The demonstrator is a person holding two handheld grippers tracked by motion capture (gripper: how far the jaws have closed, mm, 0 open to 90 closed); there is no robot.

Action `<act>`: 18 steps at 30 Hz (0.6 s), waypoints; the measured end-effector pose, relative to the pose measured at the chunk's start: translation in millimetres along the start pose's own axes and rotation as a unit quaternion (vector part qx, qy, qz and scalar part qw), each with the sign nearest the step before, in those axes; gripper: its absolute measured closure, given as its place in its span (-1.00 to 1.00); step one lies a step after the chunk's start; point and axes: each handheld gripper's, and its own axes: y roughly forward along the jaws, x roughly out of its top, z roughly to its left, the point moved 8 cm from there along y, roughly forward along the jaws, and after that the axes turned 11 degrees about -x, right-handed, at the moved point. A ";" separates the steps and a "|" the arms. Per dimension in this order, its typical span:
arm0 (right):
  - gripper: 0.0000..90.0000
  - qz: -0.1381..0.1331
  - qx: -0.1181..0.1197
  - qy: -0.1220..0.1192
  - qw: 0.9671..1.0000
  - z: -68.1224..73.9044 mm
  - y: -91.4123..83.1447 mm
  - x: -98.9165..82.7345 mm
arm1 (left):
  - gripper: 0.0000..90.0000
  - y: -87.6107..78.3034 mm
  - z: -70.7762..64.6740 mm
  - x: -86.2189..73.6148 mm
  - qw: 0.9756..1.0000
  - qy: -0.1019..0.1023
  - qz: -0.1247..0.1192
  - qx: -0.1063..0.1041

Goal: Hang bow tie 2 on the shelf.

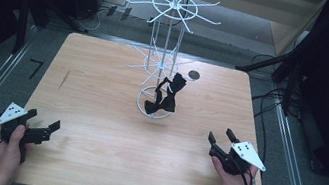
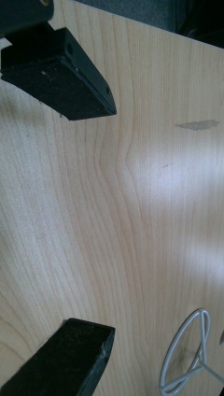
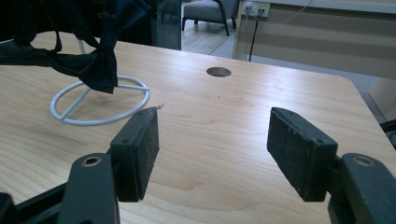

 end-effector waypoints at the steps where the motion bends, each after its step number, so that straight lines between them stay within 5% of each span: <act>1: -0.22 0.001 0.001 0.002 1.000 -1.4 -0.9 -0.8 | -1.00 0.0 0.0 0.0 1.000 0.000 0.000 0.000; 18: -0.22 0.014 -0.005 0.015 1.000 -26.6 -12.0 -16.3 | -1.00 0.0 0.0 0.0 1.000 0.000 0.000 0.000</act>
